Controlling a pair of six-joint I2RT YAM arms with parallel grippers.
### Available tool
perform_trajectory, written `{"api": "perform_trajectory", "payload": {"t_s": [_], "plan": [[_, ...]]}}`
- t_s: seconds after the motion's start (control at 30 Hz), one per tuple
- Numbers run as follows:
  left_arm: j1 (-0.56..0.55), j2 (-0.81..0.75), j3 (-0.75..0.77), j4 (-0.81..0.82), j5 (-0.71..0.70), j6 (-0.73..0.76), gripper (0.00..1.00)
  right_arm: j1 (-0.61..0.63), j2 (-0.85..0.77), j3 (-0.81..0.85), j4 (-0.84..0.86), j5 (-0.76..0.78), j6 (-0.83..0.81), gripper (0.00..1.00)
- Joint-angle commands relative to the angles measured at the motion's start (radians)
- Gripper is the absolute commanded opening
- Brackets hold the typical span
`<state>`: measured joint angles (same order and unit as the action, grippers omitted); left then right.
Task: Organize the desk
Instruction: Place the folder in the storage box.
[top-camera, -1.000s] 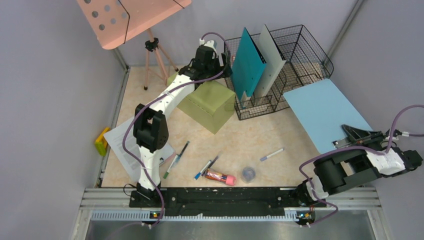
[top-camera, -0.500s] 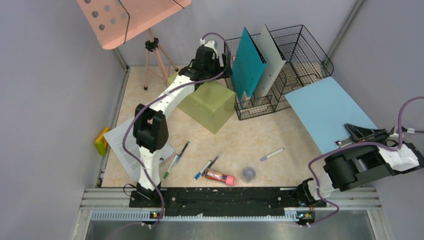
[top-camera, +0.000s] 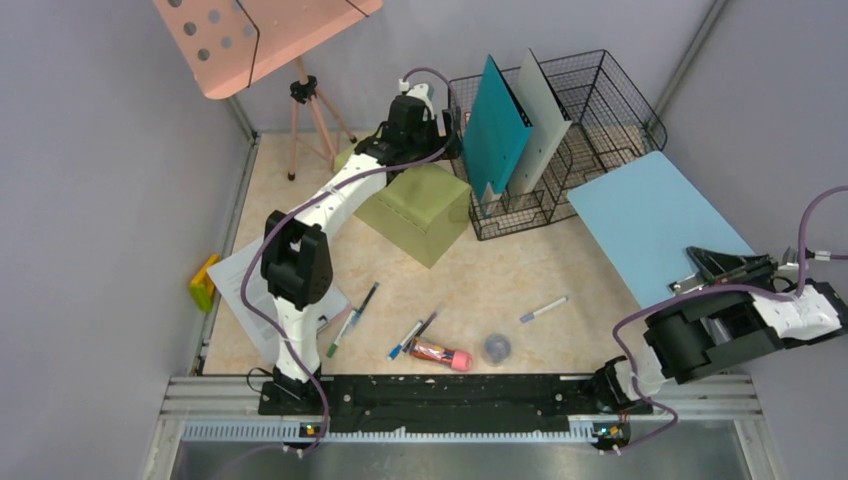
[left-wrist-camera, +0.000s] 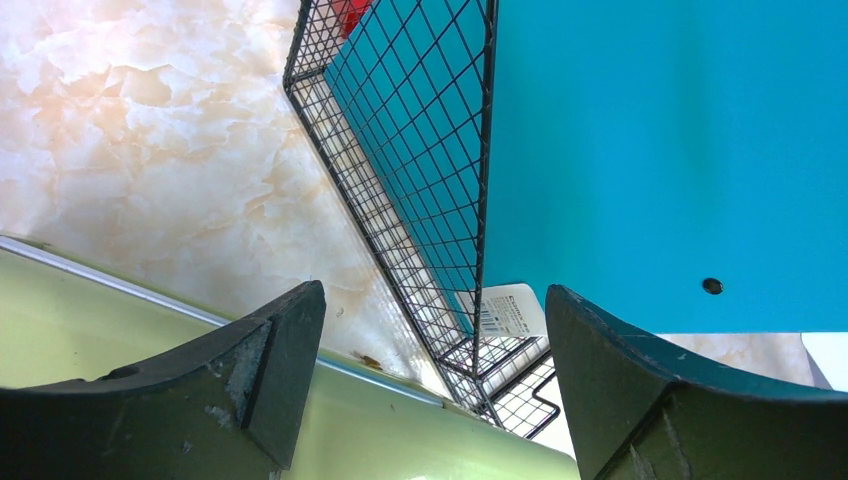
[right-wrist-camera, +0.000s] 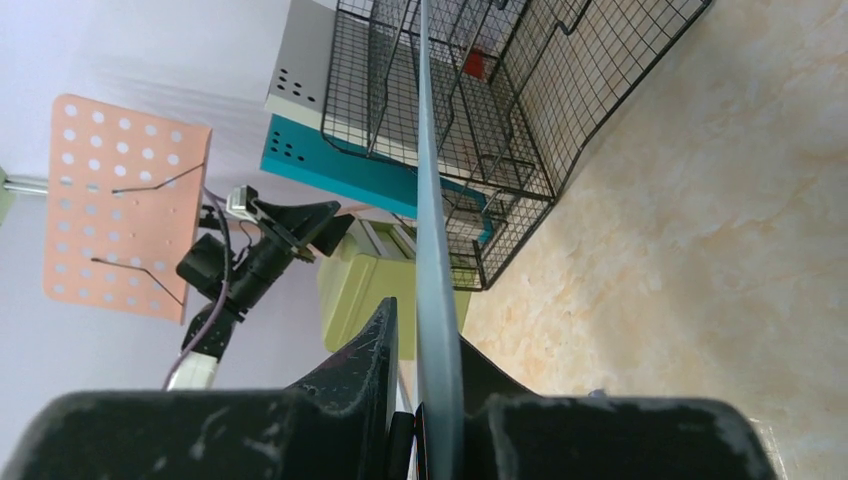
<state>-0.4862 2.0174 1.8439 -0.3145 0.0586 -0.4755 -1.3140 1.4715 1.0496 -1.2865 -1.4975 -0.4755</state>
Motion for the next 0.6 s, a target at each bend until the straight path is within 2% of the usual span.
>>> {"api": "perform_trajectory", "payload": {"t_s": [0.0,0.03,0.1,0.13,0.17,0.23,0.27,0.33,0.43,0.5,0.57], "plan": [[-0.005,-0.047,-0.020,-0.025,-0.013,0.008,0.86,0.024,-0.064,0.044,0.152,0.042,0.149,0.00],[-0.006,-0.047,-0.020,-0.024,-0.014,0.009,0.86,0.031,-0.108,0.008,0.368,0.094,0.368,0.00],[-0.005,-0.049,-0.019,-0.025,-0.015,0.011,0.86,0.043,-0.265,-0.192,0.930,0.193,0.867,0.00],[-0.005,-0.051,-0.018,-0.026,-0.015,0.011,0.86,0.062,-0.325,-0.259,1.161,0.182,1.051,0.00],[-0.005,-0.053,-0.021,-0.028,-0.016,0.011,0.86,0.098,-0.342,-0.273,1.221,0.175,1.135,0.00],[-0.005,-0.059,-0.027,-0.028,-0.016,0.011,0.86,0.188,-0.324,-0.216,1.076,0.223,1.061,0.00],[-0.006,-0.062,-0.030,-0.028,-0.012,0.010,0.86,0.197,-0.325,-0.223,1.096,0.246,1.089,0.00],[-0.005,-0.066,-0.035,-0.026,-0.007,0.006,0.86,0.199,-0.328,-0.277,1.317,0.240,1.270,0.00],[-0.004,-0.067,-0.035,-0.029,0.000,0.002,0.86,0.196,-0.314,-0.258,1.224,0.237,1.225,0.00],[-0.005,-0.064,-0.034,-0.030,0.003,-0.001,0.86,0.189,-0.325,-0.304,1.345,0.221,1.328,0.00],[-0.004,-0.060,-0.034,-0.033,0.009,-0.006,0.86,0.182,-0.335,-0.327,1.366,0.207,1.361,0.00]]}}
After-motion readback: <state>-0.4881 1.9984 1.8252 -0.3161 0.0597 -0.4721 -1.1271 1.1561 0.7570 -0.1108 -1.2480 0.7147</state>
